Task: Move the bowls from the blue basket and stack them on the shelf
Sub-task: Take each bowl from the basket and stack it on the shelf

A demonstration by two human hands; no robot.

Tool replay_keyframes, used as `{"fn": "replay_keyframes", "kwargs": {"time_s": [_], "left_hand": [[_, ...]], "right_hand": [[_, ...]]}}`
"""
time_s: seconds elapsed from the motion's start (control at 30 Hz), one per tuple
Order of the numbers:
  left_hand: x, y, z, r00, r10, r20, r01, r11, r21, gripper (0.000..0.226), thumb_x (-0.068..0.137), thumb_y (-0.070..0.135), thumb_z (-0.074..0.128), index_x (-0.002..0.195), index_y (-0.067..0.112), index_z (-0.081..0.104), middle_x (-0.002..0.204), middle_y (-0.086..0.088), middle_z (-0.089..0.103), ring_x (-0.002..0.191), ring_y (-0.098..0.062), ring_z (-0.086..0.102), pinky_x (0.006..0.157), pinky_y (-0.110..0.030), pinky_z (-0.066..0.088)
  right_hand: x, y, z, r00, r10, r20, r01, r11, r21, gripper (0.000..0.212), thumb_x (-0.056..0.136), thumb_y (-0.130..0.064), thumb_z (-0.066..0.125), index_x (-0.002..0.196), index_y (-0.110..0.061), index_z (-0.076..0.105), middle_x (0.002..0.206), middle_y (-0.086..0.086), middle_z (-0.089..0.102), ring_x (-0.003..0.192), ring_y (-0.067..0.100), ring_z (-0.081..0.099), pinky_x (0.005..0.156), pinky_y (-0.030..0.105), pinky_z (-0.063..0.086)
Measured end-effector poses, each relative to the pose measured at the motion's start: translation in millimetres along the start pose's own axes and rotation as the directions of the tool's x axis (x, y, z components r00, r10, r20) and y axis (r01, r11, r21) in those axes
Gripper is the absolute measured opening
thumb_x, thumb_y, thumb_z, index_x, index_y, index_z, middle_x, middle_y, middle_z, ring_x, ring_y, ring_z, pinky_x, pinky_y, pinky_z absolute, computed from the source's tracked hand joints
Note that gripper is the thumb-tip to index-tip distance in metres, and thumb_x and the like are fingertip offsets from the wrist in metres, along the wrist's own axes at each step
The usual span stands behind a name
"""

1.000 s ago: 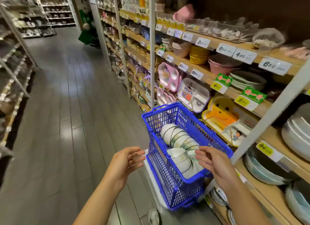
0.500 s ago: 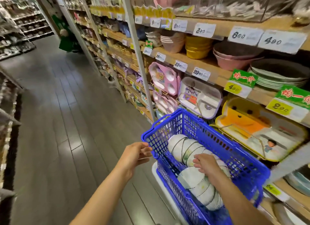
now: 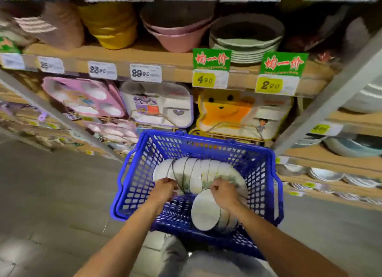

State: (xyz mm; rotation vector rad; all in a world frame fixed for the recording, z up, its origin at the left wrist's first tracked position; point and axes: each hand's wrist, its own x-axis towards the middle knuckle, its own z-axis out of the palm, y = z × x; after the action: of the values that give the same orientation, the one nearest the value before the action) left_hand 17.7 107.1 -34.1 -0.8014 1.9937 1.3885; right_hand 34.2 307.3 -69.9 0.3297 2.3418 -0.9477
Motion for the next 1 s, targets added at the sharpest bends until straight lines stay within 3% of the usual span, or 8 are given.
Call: {"fn": "replay_keyframes", "kwargs": {"time_s": [0.1,0.2,0.3,0.37,0.57,0.73,0.9,1.0], "left_hand": [[36.0,-5.7,12.2,0.991,-0.007,0.133,-0.038,0.942,0.333,0.03,0.086,0.017,0.052,0.102,-0.005,0.066,0.107,-0.032,0.065,0.099,-0.044,0.063,0.08,-0.049,0.051],[57.6,-17.6,22.5,0.961,-0.047,0.274,-0.126,0.806,0.579,0.036,0.086,0.021,0.054,0.108,-0.005,0.064,0.112,-0.031,0.062,0.108,-0.043,0.06,0.093,-0.048,0.048],[71.0,-26.0,32.2,0.896,-0.084,0.435,-0.185,0.822,0.538,0.01,0.091,0.003,0.057,0.101,0.001,0.061,0.109,-0.009,0.055,0.105,-0.019,0.049,0.093,-0.032,0.043],[81.1,-34.7,41.9,0.847,-0.078,0.526,-0.251,0.813,0.525,0.03,0.091,0.005,0.06,0.121,-0.001,0.06,0.115,-0.003,0.054,0.111,-0.013,0.045,0.084,-0.015,0.035],[98.3,-67.1,66.8,0.836,-0.272,0.477,-0.05,0.828,0.558,0.038,0.094,0.004,0.054,0.131,-0.005,0.052,0.13,-0.021,0.057,0.113,-0.033,0.055,0.092,-0.038,0.047],[95.4,-78.7,78.0,0.882,-0.207,0.424,-0.056,0.846,0.53,0.034,0.097,0.005,0.046,0.129,-0.002,0.054,0.12,-0.022,0.061,0.104,-0.034,0.059,0.084,-0.045,0.053],[89.8,-68.4,72.8,0.874,-0.17,0.456,-0.109,0.845,0.523,0.027,0.097,0.011,0.048,0.122,0.007,0.058,0.092,-0.005,0.062,0.079,-0.022,0.059,0.056,-0.028,0.048],[81.7,-59.8,63.6,0.879,-0.159,0.449,-0.103,0.857,0.505,0.027,0.098,0.012,0.047,0.123,0.009,0.057,0.102,-0.009,0.061,0.09,-0.028,0.059,0.068,-0.036,0.053]], "right_hand": [[4.2,4.6,11.0,0.998,0.056,-0.028,-0.059,0.986,-0.157,0.033,0.097,-0.01,0.041,0.126,-0.009,0.058,0.119,0.016,0.064,0.106,0.031,0.06,0.085,0.037,0.048],[3.7,10.7,28.7,0.982,0.16,-0.104,-0.18,0.958,-0.225,0.044,0.095,-0.012,0.044,0.14,-0.012,0.045,0.138,0.013,0.051,0.124,0.03,0.048,0.097,0.037,0.043],[7.1,15.4,45.0,0.956,0.238,-0.172,-0.28,0.914,-0.292,0.046,0.092,-0.012,0.05,0.137,-0.011,0.046,0.136,0.013,0.05,0.119,0.031,0.05,0.092,0.037,0.043],[13.2,19.0,53.8,0.953,0.232,-0.197,-0.289,0.893,-0.344,0.049,0.091,-0.01,0.048,0.14,-0.013,0.045,0.139,0.011,0.047,0.124,0.031,0.047,0.096,0.04,0.04],[25.7,25.1,65.3,0.932,0.208,-0.296,-0.314,0.87,-0.379,0.045,0.096,-0.012,0.041,0.14,-0.017,0.045,0.141,0.009,0.044,0.129,0.03,0.039,0.096,0.043,0.04],[23.9,28.7,71.6,0.927,0.174,-0.331,-0.306,0.862,-0.403,0.046,0.096,-0.012,0.045,0.142,-0.02,0.045,0.141,0.011,0.042,0.129,0.031,0.039,0.1,0.042,0.04],[21.6,29.2,70.7,0.931,0.149,-0.334,-0.272,0.892,-0.36,0.048,0.094,-0.01,0.051,0.138,-0.028,0.051,0.14,0.01,0.043,0.128,0.033,0.039,0.102,0.044,0.04],[20.9,24.7,69.1,0.931,0.129,-0.341,-0.238,0.923,-0.302,0.044,0.098,-0.015,0.047,0.14,-0.026,0.05,0.142,0.007,0.044,0.127,0.03,0.04,0.102,0.043,0.039]]}}
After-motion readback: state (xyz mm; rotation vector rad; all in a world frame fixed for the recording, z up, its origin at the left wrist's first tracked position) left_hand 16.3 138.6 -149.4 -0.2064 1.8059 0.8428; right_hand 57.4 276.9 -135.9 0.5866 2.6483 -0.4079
